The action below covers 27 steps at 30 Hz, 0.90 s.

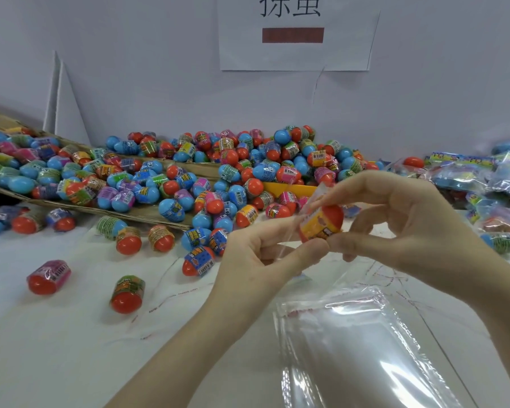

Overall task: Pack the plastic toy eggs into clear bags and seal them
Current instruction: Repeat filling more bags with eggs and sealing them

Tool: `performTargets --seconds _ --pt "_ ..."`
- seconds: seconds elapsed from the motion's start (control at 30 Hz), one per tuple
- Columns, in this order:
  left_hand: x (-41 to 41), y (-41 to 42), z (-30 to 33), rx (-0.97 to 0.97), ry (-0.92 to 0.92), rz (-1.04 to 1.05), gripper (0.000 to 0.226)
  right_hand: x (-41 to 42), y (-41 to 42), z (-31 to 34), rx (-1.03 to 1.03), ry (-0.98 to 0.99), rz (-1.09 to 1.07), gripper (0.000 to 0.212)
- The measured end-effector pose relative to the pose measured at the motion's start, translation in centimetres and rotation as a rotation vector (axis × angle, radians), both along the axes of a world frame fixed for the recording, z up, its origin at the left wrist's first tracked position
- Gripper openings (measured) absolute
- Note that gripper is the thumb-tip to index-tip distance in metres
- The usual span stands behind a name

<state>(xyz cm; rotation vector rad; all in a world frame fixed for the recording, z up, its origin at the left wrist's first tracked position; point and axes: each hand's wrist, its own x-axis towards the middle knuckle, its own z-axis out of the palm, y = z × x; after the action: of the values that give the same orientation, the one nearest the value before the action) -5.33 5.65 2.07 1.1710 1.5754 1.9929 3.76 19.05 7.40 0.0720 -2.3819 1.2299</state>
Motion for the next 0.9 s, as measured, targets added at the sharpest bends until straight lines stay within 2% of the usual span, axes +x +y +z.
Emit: performTargets --seconds 0.13,0.27,0.4,0.53,0.6,0.73,0.8,0.83,0.9 --pt "0.0 0.0 0.0 -0.044 -0.054 -0.074 0.023 -0.1 0.2 0.0 0.077 0.049 -0.046 0.034" --pt "0.0 0.1 -0.2 -0.091 -0.165 -0.170 0.013 -0.1 0.1 -0.1 0.148 0.048 -0.083 0.030" --pt "-0.2 0.2 -0.2 -0.130 -0.353 -0.275 0.023 -0.3 0.4 -0.5 0.188 0.010 -0.065 0.016" --pt "-0.7 0.2 -0.4 -0.172 -0.452 -0.298 0.033 -0.8 0.4 -1.4 0.266 -0.063 -0.041 0.037" --pt "-0.9 0.3 -0.6 -0.195 -0.494 -0.296 0.034 -1.0 0.3 -1.6 0.203 -0.109 -0.038 0.030" --pt "-1.1 0.5 -1.1 -0.233 -0.589 -0.235 0.043 -1.9 0.7 -2.2 0.015 -0.299 -0.005 0.038" --pt "-1.1 0.6 -1.4 -0.232 -0.615 -0.194 0.042 -2.1 0.5 -2.3 0.031 -0.370 -0.031 0.036" --pt "-1.2 0.8 -1.8 -0.223 -0.618 -0.173 0.038 -2.2 0.4 -2.3 0.094 -0.320 -0.072 0.036" --pt "-1.1 1.0 -2.1 -0.198 -0.671 -0.132 0.029 -2.1 -0.3 -1.5 0.229 -0.064 -0.246 0.025"
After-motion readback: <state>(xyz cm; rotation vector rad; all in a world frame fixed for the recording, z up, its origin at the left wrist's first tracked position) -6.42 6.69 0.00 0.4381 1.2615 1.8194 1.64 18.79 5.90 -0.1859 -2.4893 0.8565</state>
